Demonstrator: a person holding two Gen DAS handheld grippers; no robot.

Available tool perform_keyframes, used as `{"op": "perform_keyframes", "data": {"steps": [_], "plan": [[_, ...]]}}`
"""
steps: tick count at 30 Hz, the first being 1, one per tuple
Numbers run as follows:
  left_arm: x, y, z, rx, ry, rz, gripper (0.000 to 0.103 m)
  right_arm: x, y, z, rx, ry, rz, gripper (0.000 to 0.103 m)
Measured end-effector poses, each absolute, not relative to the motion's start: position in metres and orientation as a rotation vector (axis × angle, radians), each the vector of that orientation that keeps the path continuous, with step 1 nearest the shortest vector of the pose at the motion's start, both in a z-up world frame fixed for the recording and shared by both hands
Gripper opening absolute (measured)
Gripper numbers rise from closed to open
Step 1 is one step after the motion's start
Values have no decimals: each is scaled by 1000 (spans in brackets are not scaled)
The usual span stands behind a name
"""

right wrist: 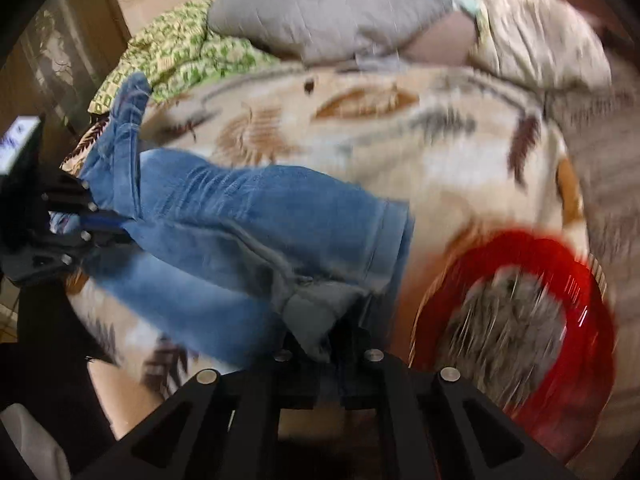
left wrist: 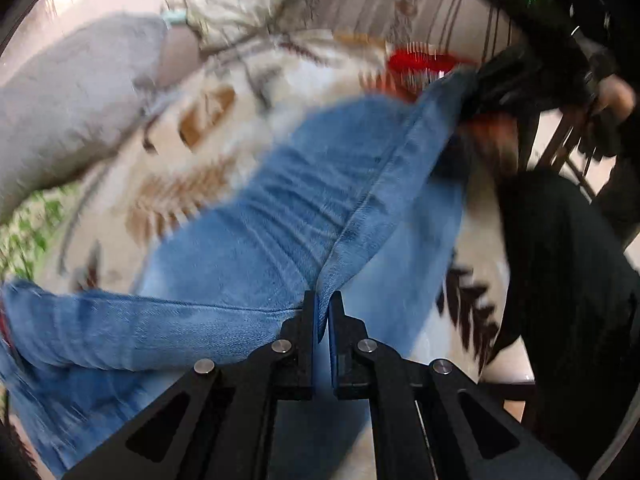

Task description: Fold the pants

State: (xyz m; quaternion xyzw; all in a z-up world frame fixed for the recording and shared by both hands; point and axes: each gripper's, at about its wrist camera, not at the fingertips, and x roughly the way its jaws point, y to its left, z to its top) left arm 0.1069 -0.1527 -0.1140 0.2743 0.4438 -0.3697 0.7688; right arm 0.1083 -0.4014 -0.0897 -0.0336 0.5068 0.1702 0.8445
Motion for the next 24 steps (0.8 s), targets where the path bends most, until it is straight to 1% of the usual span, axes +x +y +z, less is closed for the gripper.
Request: {"op": "perform_keyframes", "data": {"steps": [1, 2, 4, 5, 6, 7, 8, 11, 17, 20, 24], "plan": [[106, -154, -123, 602, 981, -791, 4, 100, -401, -93, -85, 1081, 345, 13], [105, -155, -129, 603, 988, -784, 4, 94, -400, -94, -99, 1081, 341, 20], [105, -154, -127, 560, 989, -782, 16, 82, -400, -92, -112, 1075, 353, 49], [105, -154, -125, 534, 1011, -797, 39, 76, -400, -89, -118, 1065, 355, 79], [104, -153, -119, 503, 1031, -809, 65, 69, -401, -83, -126, 1033, 344, 85], [100, -152, -114, 487, 1018, -805, 73, 65, -400, -77, -130, 1013, 342, 85], [95, -150, -107, 476, 986, -800, 77, 60, -401, -72, -130, 1003, 345, 85], [91, -139, -84, 465, 927, -763, 76, 51, -404, -58, -107, 971, 344, 85], [100, -77, -57, 382, 923, -591, 77, 63, -369, -52, -80, 940, 425, 85], [114, -25, -46, 313, 932, -441, 86, 76, -336, -54, -92, 933, 477, 85], [127, 48, -27, 253, 947, -282, 88, 97, -287, -52, -83, 919, 593, 85]]}}
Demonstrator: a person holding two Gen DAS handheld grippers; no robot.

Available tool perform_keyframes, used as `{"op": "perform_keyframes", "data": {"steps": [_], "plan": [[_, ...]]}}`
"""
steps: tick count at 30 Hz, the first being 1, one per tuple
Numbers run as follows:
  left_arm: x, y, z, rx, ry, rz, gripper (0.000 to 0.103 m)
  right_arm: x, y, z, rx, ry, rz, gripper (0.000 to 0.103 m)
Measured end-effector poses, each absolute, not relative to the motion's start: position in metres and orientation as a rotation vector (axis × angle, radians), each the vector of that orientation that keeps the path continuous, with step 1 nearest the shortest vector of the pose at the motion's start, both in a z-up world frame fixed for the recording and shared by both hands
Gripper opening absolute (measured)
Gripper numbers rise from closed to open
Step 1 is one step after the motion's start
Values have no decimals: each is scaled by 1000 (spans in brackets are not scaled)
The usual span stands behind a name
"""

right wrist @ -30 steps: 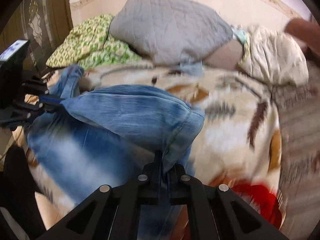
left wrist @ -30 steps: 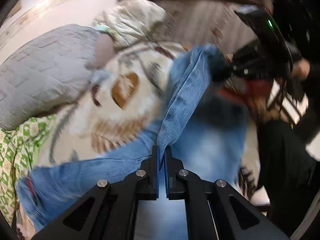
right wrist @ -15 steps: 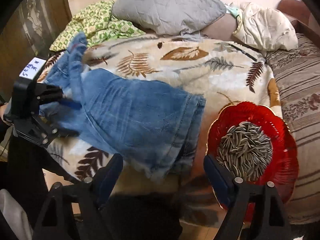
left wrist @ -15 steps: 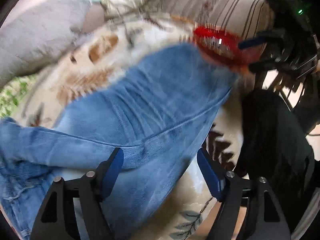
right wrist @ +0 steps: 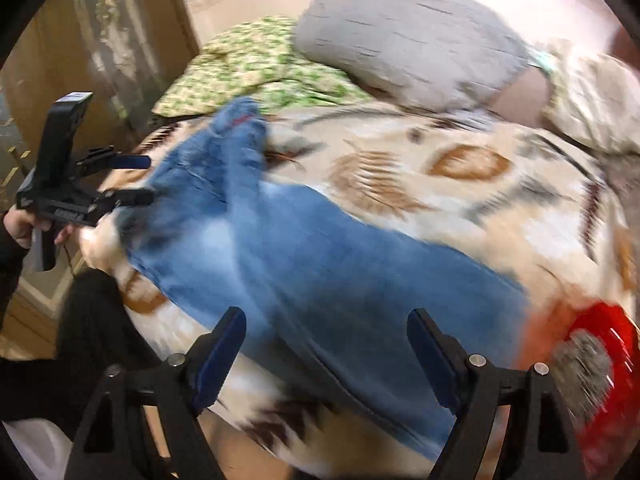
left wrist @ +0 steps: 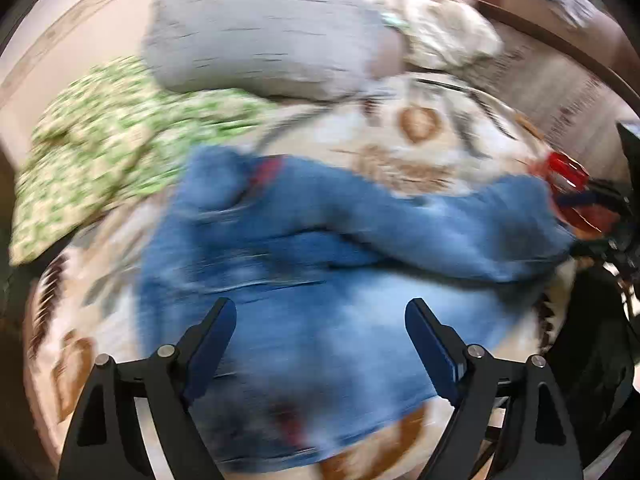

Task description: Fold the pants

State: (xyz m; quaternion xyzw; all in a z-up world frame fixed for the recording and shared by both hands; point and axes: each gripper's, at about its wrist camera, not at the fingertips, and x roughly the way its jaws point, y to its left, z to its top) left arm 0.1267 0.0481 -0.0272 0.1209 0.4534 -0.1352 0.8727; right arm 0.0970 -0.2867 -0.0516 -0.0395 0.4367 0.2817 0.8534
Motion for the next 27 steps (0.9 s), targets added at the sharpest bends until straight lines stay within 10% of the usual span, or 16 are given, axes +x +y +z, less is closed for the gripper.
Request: {"op": "perform_keyframes", "data": {"steps": [22, 23, 24, 25, 27], "plan": [[332, 106, -55, 247, 1017, -221, 92, 228, -138, -88, 49, 901, 608, 76], [336, 103, -59, 248, 1023, -239, 89, 232, -139, -90, 63, 900, 618, 45], [337, 99, -63, 245, 1027, -295, 43, 236, -138, -94, 72, 922, 636, 14], [338, 97, -68, 230, 1058, -349, 9, 239, -137, -96, 81, 938, 645, 13], [328, 92, -69, 264, 1052, -337, 4, 236, -135, -96, 71, 926, 663, 10]]}}
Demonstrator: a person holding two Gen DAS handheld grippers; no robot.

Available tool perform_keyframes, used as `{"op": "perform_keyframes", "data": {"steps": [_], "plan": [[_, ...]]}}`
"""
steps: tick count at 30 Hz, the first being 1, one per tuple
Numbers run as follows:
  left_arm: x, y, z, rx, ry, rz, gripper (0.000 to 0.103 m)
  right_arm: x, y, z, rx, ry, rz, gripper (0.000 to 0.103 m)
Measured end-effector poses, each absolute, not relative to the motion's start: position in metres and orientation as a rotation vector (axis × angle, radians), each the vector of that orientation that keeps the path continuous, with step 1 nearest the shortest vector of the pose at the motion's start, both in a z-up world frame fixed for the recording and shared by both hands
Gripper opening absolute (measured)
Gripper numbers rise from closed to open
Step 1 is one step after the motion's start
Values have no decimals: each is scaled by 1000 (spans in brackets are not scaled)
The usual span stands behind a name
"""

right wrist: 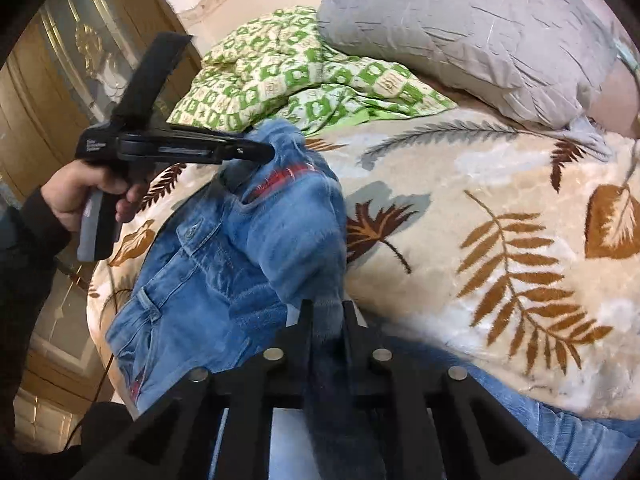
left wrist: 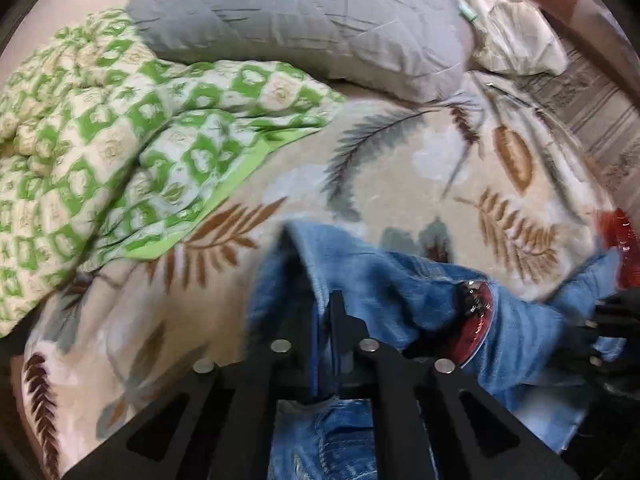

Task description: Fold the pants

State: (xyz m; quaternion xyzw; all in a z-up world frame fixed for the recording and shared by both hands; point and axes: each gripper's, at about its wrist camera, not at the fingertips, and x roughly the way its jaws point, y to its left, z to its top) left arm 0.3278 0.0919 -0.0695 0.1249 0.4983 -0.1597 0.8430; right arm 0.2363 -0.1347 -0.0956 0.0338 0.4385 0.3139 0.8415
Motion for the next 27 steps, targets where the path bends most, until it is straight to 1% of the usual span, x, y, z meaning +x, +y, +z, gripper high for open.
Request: {"op": "perform_keyframes", "data": {"steps": [2, 5, 9, 13, 16, 19, 20, 21, 23, 24, 25, 26, 27], "plan": [[311, 92, -60, 278, 1015, -373, 4, 228, -131, -91, 32, 912, 683, 10], [283, 107, -36, 222, 966, -384, 4, 212, -127, -82, -27, 885, 718, 9], [217, 139, 3, 162, 886, -383, 4, 185, -128, -71, -53, 847, 762, 9], [151, 167, 13, 97, 866, -372, 4, 142, -126, -59, -89, 784, 860, 9], [105, 181, -14, 64, 916, -335, 4, 110, -115, -69, -187, 780, 896, 9], [82, 188, -64, 35, 1018, -278, 5, 97, -99, -96, -280, 834, 883, 9], [77, 190, -81, 33, 1050, -257, 5, 95, -94, -105, -305, 858, 872, 11], [73, 190, -99, 49, 1084, -226, 10, 93, -87, -119, -337, 893, 851, 14], [68, 191, -117, 54, 1112, -198, 13, 91, -80, -132, -377, 931, 832, 19], [64, 192, -116, 34, 1085, -198, 16, 89, -80, -132, -384, 920, 825, 22], [61, 192, -110, 17, 1077, -198, 21, 86, -80, -131, -398, 905, 822, 26], [58, 192, -105, -1, 1078, -206, 40, 84, -81, -128, -409, 909, 820, 39], [51, 192, -96, -18, 1063, -205, 75, 82, -83, -124, -409, 911, 820, 68]]}}
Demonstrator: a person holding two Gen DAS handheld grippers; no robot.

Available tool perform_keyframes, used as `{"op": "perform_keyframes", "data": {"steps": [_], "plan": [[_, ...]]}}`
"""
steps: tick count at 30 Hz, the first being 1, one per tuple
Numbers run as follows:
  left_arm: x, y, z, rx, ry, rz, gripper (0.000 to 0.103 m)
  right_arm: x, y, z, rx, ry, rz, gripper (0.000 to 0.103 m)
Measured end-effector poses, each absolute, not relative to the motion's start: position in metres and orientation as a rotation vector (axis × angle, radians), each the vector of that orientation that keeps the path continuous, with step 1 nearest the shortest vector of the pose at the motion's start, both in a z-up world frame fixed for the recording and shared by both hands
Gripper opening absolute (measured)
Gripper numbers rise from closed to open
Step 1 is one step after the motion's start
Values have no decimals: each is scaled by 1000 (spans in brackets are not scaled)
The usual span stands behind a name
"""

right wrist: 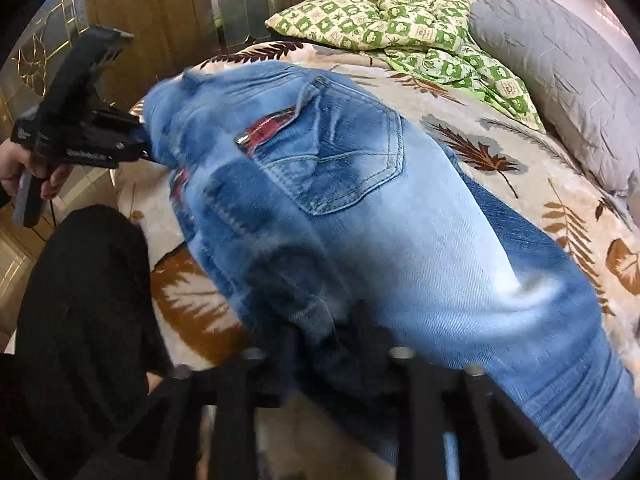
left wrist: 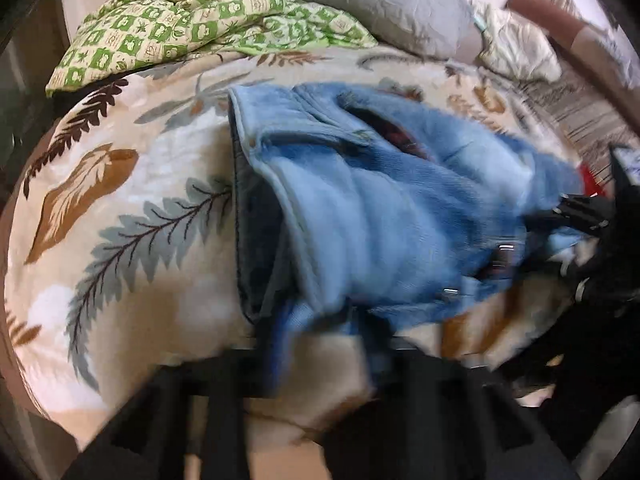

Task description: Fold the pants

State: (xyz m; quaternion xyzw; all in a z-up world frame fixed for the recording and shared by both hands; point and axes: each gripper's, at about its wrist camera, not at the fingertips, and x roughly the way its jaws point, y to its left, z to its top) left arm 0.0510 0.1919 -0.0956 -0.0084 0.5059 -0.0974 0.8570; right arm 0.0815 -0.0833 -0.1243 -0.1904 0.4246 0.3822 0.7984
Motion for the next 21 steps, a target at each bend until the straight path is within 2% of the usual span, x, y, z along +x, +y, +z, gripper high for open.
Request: {"op": "perform_keyframes", "data": {"steps": [1, 2, 6, 10, 16, 21], "plan": [[44, 192, -86, -3, 1029, -171, 89, 79, -88, -119, -393, 900, 826, 81], [36, 194, -75, 12, 983, -140, 96, 74, -92, -113, -378, 876, 827, 87], [29, 213, -50, -87, 952, -116, 96, 63, -110, -89, -338, 799, 845, 87], [38, 232, -49, -217, 968, -117, 96, 59, -116, -81, -346, 761, 839, 87], [62, 242, -85, -426, 1067, -166, 96, 56, -84, -78, -418, 713, 890, 87], [77, 240, -134, -626, 1180, -201, 103, 49, -32, -92, -540, 698, 949, 87]]}}
